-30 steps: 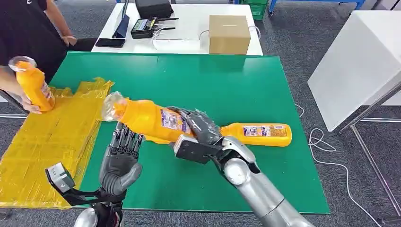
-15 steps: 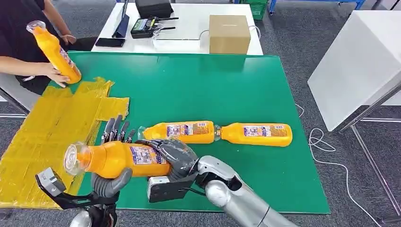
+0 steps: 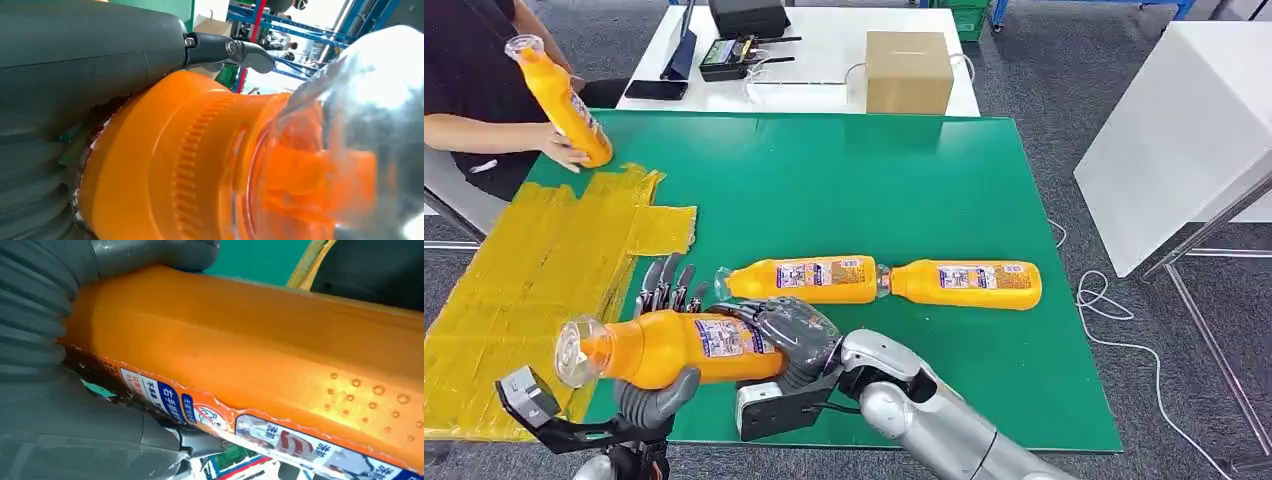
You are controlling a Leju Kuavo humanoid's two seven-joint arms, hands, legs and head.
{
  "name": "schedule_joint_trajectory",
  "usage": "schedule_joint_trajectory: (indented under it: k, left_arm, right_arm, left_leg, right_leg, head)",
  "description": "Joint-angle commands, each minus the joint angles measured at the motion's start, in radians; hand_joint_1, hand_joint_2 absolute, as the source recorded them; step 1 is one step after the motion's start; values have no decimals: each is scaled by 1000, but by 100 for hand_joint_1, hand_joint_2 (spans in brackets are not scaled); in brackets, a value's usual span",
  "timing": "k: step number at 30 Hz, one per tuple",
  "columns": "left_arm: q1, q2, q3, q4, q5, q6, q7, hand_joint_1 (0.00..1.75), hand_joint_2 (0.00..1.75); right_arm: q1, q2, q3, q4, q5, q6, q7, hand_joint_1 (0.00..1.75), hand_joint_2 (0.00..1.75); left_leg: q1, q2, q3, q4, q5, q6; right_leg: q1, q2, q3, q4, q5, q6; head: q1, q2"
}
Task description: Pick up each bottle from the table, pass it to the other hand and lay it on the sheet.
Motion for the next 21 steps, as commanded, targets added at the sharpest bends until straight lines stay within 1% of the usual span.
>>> schedule_joint_trajectory:
  k: [1,4,5,7,8,10,11,12,13,14,15,16,17,19,20,21]
  left_arm:
    - [-78,-18,21,40,4,-11,-18,175,175]
    - [-79,-21,23,41,10,-16,-22,175,175]
    - [-80,-22,22,41,12,-18,-23,175,175]
    - [-81,-24,23,39,15,-18,-25,175,175]
    - [-82,-27,25,37,22,-21,-28,175,175]
    - [-85,-29,26,34,21,-18,-32,175,175]
    - [-86,-30,26,33,17,-14,-34,175,175]
    - [-86,-30,26,33,17,-14,-34,175,175]
    - [-88,-31,31,30,13,-6,-37,175,175]
    - [-91,-32,36,27,1,5,-44,175,175]
    - [-94,-31,43,20,-29,29,-61,175,175]
    - [-104,-33,60,9,-99,80,-96,175,175]
    - [-116,-39,78,-1,-168,136,-124,175,175]
    - [-142,-44,114,-23,-321,262,-181,175,175]
    - [-170,-52,157,-39,-494,424,-240,175,175]
    - [-178,-47,163,-45,-493,426,-236,175,175]
  right_arm:
    - [18,-28,119,28,8,31,-19,175,175]
    - [22,-22,104,40,5,24,-9,175,175]
    - [22,-21,98,43,3,21,-4,175,175]
    - [25,-18,87,49,0,15,4,175,175]
    - [27,-12,75,58,-2,10,7,175,175]
    - [33,-3,55,71,-3,0,13,175,175]
    - [36,-1,48,74,-5,-4,15,175,175]
    - [36,-1,48,74,-5,-4,15,175,175]
    - [42,2,34,75,-6,-18,21,159,175]
    - [49,5,20,72,-2,-36,25,31,175]
    - [58,5,1,60,2,-53,27,0,175]
    - [63,-1,-26,42,1,-69,40,0,175]
    - [65,-8,-52,26,5,-86,52,0,0]
    - [59,-23,-102,0,1,-96,60,0,0]
    - [53,-30,-144,-14,-8,-107,69,0,0]
    - [47,-34,-154,-19,-10,-102,71,0,0]
  left_leg:
    - [1,-6,4,-1,-1,0]
    - [1,-6,4,-1,-1,0]
    - [2,-8,6,-1,-2,0]
    - [1,-6,3,-1,0,0]
    - [2,-9,6,-1,-2,0]
    - [1,-6,3,-1,0,0]
    - [2,-8,6,-1,-2,0]
    - [2,-7,4,-1,-1,0]
    - [2,-9,7,-1,-2,0]
    - [2,-8,5,-1,-1,0]
    - [2,-7,4,-1,-1,0]
    - [1,-7,3,-1,0,0]
    - [2,-9,5,0,-1,0]
    - [1,-6,1,0,0,0]
    - [2,-9,3,1,-1,0]
    - [1,-6,0,1,0,0]
  right_leg:
    - [1,-3,5,-1,-1,-3]
    - [1,-3,5,-1,-1,-3]
    - [2,-4,8,-1,-3,-4]
    - [1,-3,4,-1,-1,-2]
    - [2,-4,8,-1,-3,-4]
    - [1,-3,4,-1,-1,-2]
    - [2,-4,7,-1,-2,-4]
    - [1,-4,6,-1,-2,-3]
    - [2,-4,8,-1,-3,-4]
    - [2,-4,7,-1,-2,-4]
    - [2,-4,5,-1,-2,-3]
    - [1,-4,4,-1,-1,-2]
    - [2,-4,6,-1,-2,-4]
    - [1,-4,2,0,-1,-2]
    - [2,-4,4,1,-2,-3]
    - [1,-3,2,1,-1,-2]
  head:
    - [0,0]
    - [0,0]
    - [0,0]
    - [0,0]
    - [0,0]
    - [0,0]
    - [0,0]
    - [0,0]
    - [0,0]
    - [0,0]
    - [0,0]
    - [0,0]
    - [0,0]
    - [0,0]
    - [0,0]
    - [0,0]
